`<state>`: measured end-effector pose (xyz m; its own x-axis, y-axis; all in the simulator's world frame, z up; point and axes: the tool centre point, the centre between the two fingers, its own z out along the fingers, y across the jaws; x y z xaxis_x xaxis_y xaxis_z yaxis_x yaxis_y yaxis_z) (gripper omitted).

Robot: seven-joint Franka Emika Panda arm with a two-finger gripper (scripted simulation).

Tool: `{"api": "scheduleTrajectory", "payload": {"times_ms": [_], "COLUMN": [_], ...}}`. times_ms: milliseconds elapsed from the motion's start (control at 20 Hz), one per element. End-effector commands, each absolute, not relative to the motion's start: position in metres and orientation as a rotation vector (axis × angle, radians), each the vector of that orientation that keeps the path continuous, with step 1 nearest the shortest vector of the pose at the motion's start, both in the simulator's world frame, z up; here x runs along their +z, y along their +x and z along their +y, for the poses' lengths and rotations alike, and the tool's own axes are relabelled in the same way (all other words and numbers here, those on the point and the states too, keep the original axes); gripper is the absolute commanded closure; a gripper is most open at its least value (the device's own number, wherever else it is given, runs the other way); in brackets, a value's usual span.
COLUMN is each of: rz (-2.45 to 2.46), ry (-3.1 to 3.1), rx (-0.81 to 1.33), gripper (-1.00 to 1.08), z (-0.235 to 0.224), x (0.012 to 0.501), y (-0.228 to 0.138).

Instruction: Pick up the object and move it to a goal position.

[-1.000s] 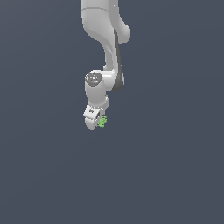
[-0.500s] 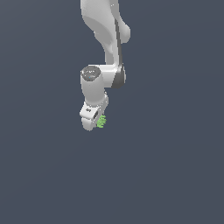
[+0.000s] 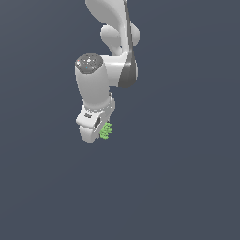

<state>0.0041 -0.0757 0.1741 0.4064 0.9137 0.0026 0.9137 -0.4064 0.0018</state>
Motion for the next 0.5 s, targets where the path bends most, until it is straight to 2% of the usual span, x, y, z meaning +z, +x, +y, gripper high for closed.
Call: {"api": "scheduleTrajectory", "payload": {"times_ms": [0,450], "rz": [1.712,1.711], "ry": [2.635,2.636], "rx": [0.004,0.003], "gripper": [1.08,1.08], "z": [-0.076,-0.078], "x": [0.192,0.246], "y": [0.017,0.057]}}
